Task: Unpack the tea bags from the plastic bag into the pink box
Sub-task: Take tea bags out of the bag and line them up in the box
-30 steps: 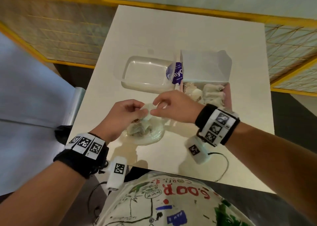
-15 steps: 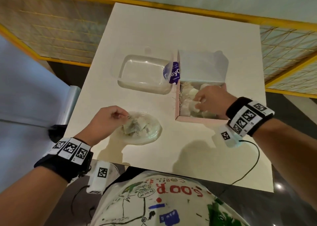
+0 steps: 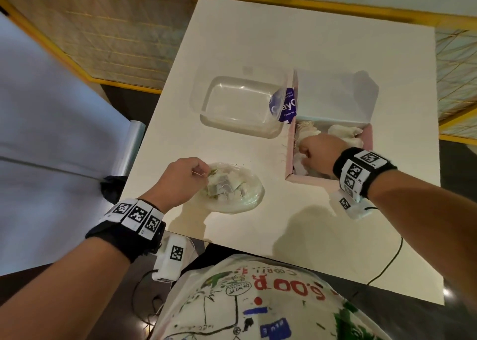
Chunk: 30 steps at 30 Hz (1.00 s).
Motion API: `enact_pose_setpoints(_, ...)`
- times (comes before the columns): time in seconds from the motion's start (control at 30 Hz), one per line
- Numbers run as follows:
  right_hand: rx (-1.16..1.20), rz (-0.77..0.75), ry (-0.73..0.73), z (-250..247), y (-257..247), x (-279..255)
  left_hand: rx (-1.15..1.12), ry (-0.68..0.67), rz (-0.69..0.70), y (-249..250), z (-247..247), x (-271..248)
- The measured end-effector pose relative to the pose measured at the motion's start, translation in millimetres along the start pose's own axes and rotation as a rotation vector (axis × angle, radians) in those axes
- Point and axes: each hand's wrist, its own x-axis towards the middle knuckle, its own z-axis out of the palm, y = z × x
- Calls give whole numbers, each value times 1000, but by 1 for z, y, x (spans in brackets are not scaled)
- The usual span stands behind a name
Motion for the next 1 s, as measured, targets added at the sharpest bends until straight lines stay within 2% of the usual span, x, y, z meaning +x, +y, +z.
enact_pose_setpoints(0.13,-244,-45,-19,-8,1,-5,218,-82,62,-4,10,8)
enact_pose_setpoints(0.17,-312,-20,23,-9,1,-4,294,-95,101,-4,13,10)
enact_pose_setpoints(0.23,-234,56,148,-17,-8,-10,433,-96,148,-3,19,13)
enact_pose_setpoints(0.3,22,-12,261,-21,-35,-19,504,-81,148,-1,26,16)
enact_pose_setpoints(0.4,207,-236,132,-18,-95,-27,592,-60,139,-3,36,16)
enact_pose_setpoints(0.5,217,-318,-98,8,-135,-14,656,0,113,-4,48,15)
enact_pose_setpoints(0.57,100,-307,-188,22,-144,-4,717,31,93,-2,56,16)
enact_pose_setpoints(0.67,47,-250,-176,34,-141,3,814,68,103,0,62,16)
enact_pose_setpoints(0.77,109,-162,-203,42,-138,2,918,36,242,4,61,16)
enact_pose_setpoints(0.87,85,-110,-196,47,-137,2,825,-111,401,3,56,21)
enact_pose_setpoints(0.93,84,-83,-168,49,-138,3,619,-206,428,-1,48,24)
enact_pose_setpoints(1.0,94,-66,-156,49,-140,4,388,-191,398,-3,34,24)
